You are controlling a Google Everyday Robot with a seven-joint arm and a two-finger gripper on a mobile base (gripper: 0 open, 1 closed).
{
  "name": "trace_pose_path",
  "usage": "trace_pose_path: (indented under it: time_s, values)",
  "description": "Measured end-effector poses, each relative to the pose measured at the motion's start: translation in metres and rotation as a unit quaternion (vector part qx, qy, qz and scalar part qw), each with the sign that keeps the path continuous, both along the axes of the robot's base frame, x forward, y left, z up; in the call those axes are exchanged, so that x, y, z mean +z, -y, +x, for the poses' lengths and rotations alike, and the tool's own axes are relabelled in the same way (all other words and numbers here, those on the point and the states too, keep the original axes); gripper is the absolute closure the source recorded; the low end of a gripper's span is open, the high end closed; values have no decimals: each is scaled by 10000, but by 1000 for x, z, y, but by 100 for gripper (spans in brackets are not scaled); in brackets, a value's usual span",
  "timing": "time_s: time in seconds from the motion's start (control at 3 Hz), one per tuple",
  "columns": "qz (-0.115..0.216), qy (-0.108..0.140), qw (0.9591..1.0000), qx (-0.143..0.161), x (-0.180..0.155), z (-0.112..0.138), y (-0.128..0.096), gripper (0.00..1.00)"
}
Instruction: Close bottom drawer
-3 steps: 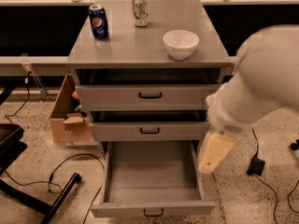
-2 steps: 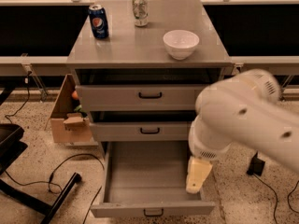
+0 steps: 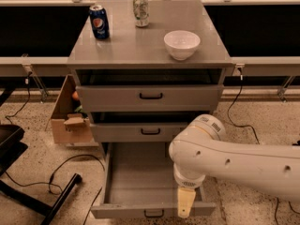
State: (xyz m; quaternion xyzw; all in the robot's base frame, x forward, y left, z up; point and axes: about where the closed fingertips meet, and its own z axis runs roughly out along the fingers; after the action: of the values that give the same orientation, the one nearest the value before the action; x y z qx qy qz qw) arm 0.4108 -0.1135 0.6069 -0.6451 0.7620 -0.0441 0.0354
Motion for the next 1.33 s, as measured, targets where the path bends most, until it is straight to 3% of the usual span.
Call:
trace_pose_path:
  time_s: [0.33,0.67,1.0,1.33]
  values:
    - [99,-611,9980,-157,-50,-11,0,0]
    - [100,-619,9979,-156,-51,-12,0,0]
    - [187,-734,9969,-228,-84,-24,-14,0]
    - [129,-1144,9934,4,-190,-56,-41,0]
